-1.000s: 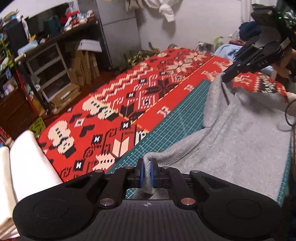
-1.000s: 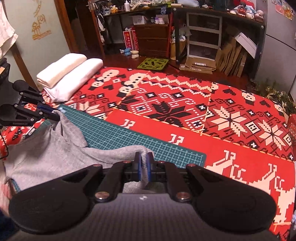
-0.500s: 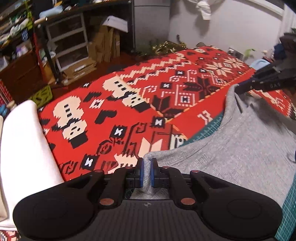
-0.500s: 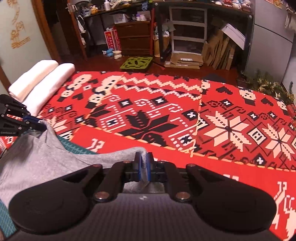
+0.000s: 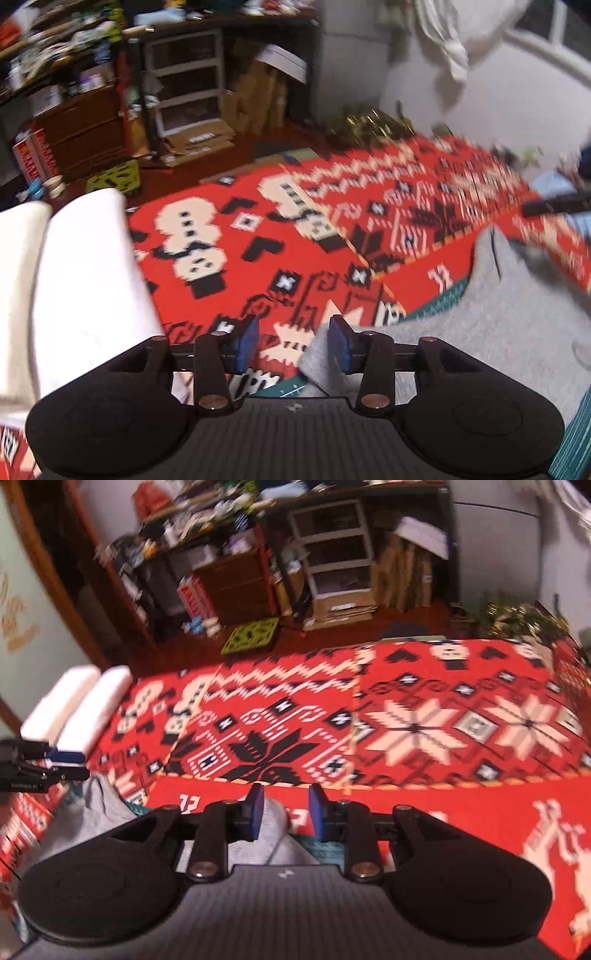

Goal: Fold clothes

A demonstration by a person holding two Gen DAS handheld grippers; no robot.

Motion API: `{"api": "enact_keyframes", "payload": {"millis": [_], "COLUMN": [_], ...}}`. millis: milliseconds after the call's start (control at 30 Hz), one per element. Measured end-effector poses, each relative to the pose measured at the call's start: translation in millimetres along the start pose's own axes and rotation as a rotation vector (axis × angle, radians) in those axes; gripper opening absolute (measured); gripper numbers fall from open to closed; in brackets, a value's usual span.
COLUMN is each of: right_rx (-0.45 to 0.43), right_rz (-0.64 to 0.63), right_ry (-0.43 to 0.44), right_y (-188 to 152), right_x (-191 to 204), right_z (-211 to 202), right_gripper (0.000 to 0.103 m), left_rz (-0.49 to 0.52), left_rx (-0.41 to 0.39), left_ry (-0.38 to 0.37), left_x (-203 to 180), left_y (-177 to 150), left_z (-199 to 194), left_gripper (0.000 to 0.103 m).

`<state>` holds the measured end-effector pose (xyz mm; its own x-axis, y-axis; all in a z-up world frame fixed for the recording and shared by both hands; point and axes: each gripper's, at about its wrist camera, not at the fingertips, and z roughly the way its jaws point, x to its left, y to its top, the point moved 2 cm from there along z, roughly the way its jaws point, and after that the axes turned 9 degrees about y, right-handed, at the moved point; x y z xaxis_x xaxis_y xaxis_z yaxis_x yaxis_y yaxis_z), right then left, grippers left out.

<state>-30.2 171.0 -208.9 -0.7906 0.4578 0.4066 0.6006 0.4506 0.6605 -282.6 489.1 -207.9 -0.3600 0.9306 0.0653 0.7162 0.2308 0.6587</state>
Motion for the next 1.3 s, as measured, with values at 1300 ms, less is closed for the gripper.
{"api": "enact_keyframes", "payload": {"millis": [1300], "right_rx": [0.105], "right_rz": [0.026], "right_ry": [-0.398], "right_y": [-144.3], "right_x": [-70.3], "right_z": [-132.4], "right_gripper": [0.002], "left_rz": [-0.116], "left_rx": [-0.072], "left_ry": [-0.115], "left_x": [-79.8], "left_y": [-72.0], "left_z": [-90.7], "left_gripper": [0.057]}}
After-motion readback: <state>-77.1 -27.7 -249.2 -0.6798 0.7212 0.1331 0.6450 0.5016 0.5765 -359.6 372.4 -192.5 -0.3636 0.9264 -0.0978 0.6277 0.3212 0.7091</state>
